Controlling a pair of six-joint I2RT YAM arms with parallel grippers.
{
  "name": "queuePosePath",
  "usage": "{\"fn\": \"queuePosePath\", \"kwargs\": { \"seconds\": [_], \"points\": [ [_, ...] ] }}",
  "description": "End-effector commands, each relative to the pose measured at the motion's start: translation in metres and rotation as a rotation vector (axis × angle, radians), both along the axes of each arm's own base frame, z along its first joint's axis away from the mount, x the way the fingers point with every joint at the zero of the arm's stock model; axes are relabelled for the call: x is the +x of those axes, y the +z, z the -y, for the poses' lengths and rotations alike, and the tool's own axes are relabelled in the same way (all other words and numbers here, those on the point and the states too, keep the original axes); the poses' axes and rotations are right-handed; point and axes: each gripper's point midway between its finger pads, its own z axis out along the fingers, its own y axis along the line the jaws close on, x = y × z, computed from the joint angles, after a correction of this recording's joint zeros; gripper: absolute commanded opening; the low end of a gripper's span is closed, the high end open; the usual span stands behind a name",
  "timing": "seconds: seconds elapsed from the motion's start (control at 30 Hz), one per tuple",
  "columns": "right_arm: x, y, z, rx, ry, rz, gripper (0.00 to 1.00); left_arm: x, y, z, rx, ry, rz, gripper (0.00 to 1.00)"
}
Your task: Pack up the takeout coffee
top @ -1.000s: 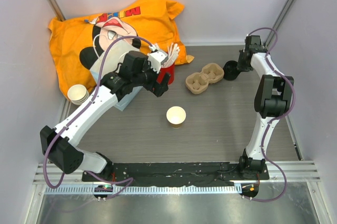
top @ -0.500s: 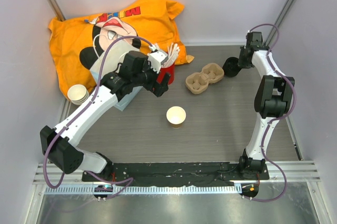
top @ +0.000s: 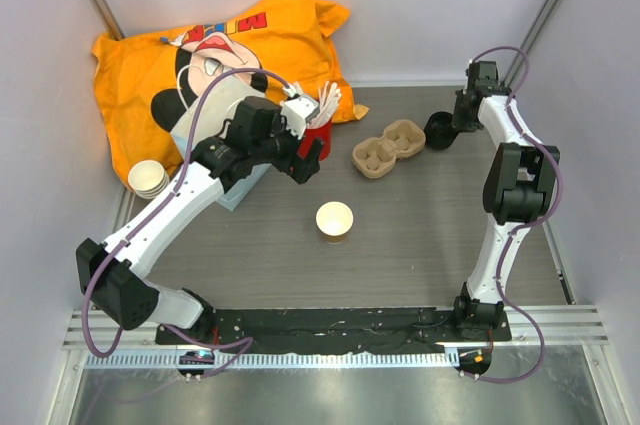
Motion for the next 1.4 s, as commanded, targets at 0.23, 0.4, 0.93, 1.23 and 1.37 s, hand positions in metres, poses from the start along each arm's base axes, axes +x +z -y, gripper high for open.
{"fn": "queuePosePath", "kwargs": {
  "seconds": [0.23,0.4,0.93,1.23,1.37],
  "points": [
    [0.007,0.011,0.0,0.004,0.017,0.033,0.25,-0.002,0.016,-0.001,-0.037,-0.004,0.035,1.0],
    [0.008,0.011,-0.001,0.003,0.02,0.035,0.23,-0.002,0.015,-0.001,-0.034,-0.001,0.033,1.0],
    [0.006,0.006,0.0,0.001,0.01,0.027,0.33,-0.002,0.015,-0.001,-0.036,-0.003,0.031,1.0],
    [0.005,0.0,0.0,0.005,0.007,0.015,0.31,-0.003,0.015,-0.001,-0.038,-0.005,0.031,1.0],
    [0.004,-0.005,-0.001,0.005,0.008,0.005,0.31,-0.002,0.016,0.0,-0.041,-0.007,0.03,1.0]
  ]
}}
